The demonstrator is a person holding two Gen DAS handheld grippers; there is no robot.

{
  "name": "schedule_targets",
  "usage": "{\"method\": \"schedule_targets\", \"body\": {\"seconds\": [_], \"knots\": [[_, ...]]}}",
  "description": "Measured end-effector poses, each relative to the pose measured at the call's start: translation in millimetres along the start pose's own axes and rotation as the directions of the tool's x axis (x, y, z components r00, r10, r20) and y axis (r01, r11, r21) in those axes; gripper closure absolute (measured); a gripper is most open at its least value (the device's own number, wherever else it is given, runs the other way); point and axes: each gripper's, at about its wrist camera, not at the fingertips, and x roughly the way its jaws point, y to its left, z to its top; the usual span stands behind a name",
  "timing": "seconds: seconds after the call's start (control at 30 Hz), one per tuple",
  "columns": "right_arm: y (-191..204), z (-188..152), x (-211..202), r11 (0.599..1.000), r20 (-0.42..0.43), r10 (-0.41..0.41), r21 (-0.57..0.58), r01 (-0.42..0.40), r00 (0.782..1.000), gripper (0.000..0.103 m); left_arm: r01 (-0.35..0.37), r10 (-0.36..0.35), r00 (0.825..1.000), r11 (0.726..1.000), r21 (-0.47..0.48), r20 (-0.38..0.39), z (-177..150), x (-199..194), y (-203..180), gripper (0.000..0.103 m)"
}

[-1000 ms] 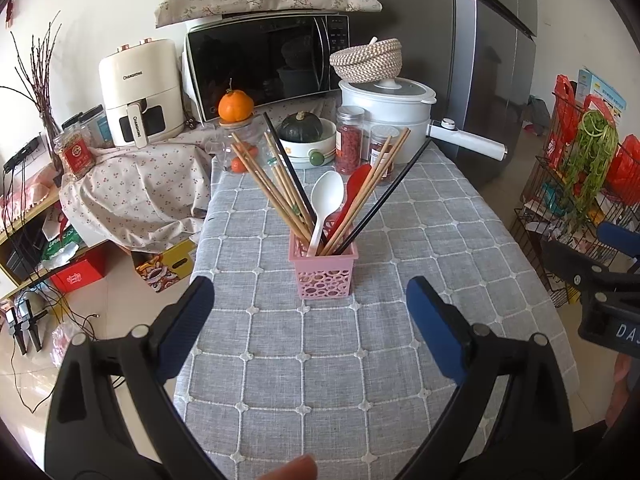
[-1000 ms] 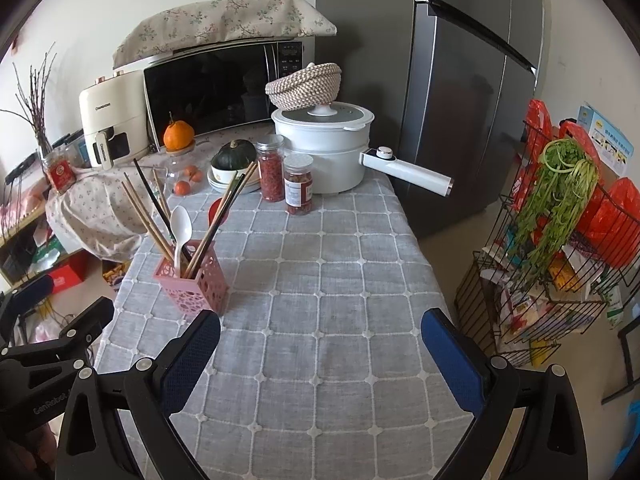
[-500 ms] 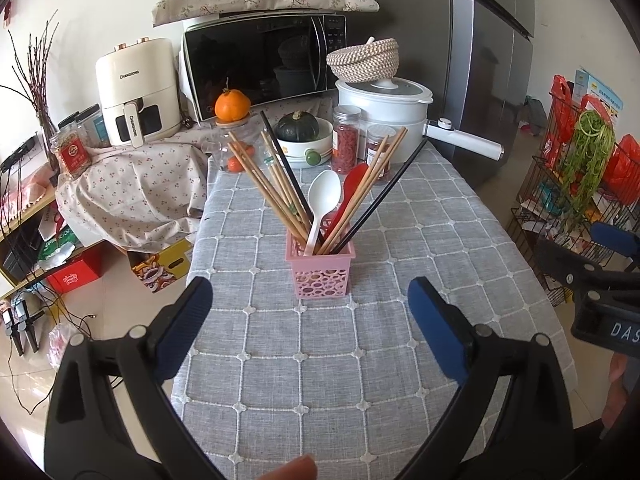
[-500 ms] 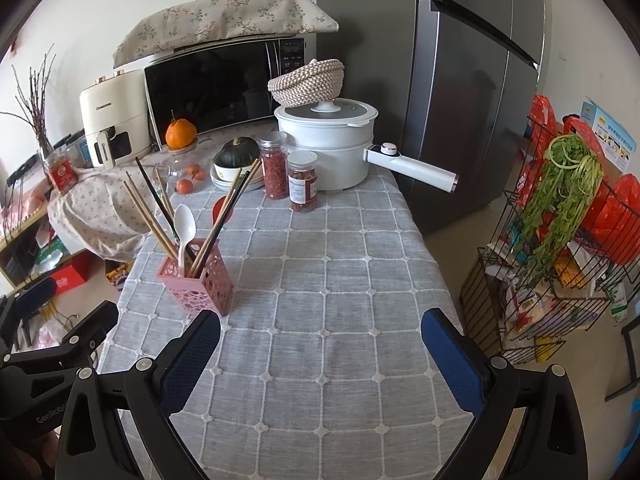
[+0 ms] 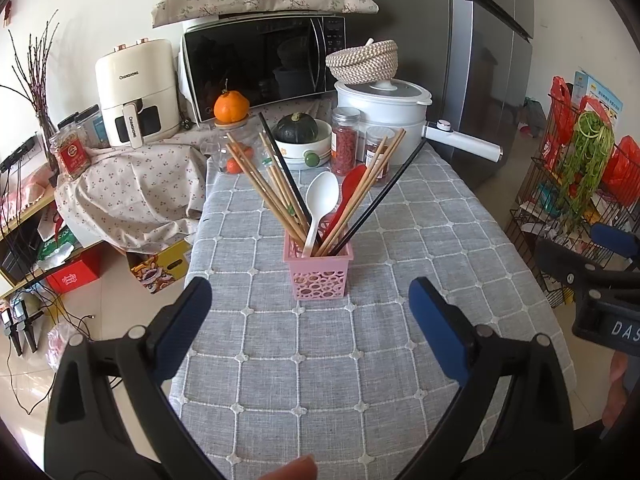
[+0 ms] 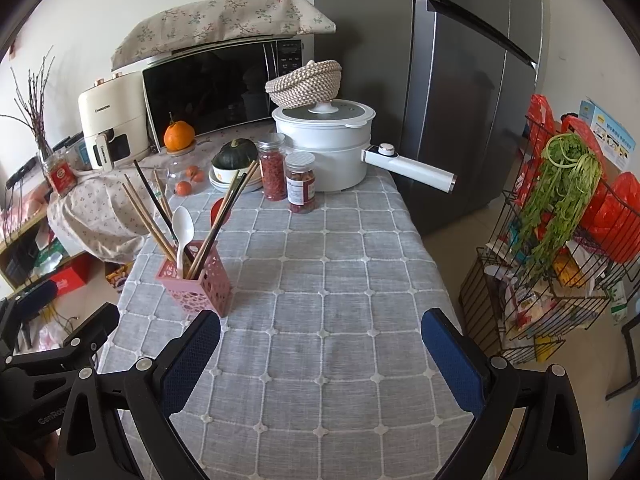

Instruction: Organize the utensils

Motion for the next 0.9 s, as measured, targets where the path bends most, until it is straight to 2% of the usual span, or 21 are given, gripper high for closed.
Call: {"method": "schedule_targets", "body": {"seconds": [0.9], "knots": [[-0.5,-3.6,5.0,1.0,-0.018,0.009,0.005,-0.008,1.0,0.001,0.014,-0.014,1.0,1.0,0.0,-0.003,0.0,-1.0,-2.7,0.004]]}}
